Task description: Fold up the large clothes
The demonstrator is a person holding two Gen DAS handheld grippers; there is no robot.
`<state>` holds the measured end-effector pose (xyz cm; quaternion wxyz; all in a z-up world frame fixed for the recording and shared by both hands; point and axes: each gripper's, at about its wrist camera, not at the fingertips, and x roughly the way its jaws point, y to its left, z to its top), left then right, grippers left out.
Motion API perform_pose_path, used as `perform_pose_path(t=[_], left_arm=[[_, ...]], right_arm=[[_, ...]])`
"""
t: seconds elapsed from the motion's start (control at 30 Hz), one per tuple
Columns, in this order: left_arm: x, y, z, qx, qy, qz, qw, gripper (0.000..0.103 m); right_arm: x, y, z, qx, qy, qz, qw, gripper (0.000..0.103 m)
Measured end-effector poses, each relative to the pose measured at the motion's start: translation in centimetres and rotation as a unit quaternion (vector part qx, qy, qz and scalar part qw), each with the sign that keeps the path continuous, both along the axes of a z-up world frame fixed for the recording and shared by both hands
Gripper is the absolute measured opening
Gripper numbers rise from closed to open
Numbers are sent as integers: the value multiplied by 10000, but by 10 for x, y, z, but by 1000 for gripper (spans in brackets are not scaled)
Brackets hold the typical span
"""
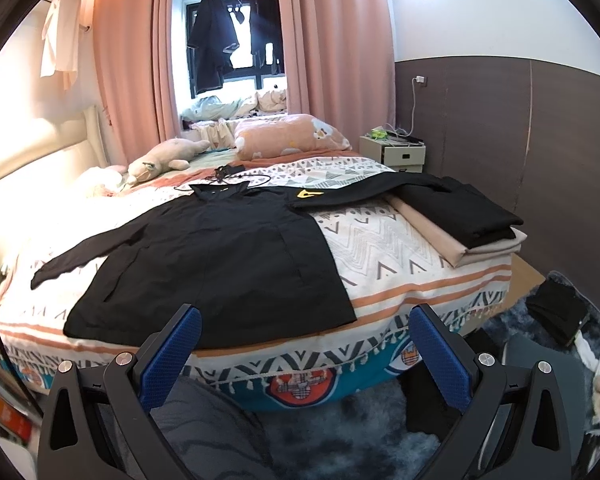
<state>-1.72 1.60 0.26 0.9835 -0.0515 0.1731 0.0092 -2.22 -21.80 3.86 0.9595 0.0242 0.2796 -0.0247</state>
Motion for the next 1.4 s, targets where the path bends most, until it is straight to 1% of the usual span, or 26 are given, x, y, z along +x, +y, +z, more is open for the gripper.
perform_pose_path(t=[0.13,0.27,0.33,0.43,0.6,0.8,0.93,1.1,1.2,1.33,1.4], left_arm=[[8,6,-1,-22,44,44,10000,101],[25,16,-3,6,244,121,9996,101],[31,23,-3,30,276,203,9994,101],[42,37,-5,-66,321,297,9990,101],[67,64,-14,-86,505,495,9975,101],[100,99,-22,-163,676,780,9945,101],[123,126,-29,-295,779,1026,9912,101],[156,162,-37,-446,1002,1321,9852,101],[171,177,-40,-445,1118,1487,9815,101],[193,205,-48,-505,1243,1705,9762,101],[203,221,-53,-578,1324,1846,9721,101]], right_arm=[[23,12,-2,47,50,49,10000,103],[49,29,-6,91,136,158,9997,103],[63,40,-8,101,149,264,9995,103],[83,58,-8,120,129,400,9990,103],[122,92,-13,78,160,681,9975,103],[174,130,-22,147,325,1060,9937,103],[205,154,-28,168,418,1250,9911,103],[245,178,-36,385,545,1408,9878,103],[269,191,-39,521,629,1461,9859,103],[300,211,-45,607,704,1531,9838,103],[318,221,-49,656,775,1553,9826,103]])
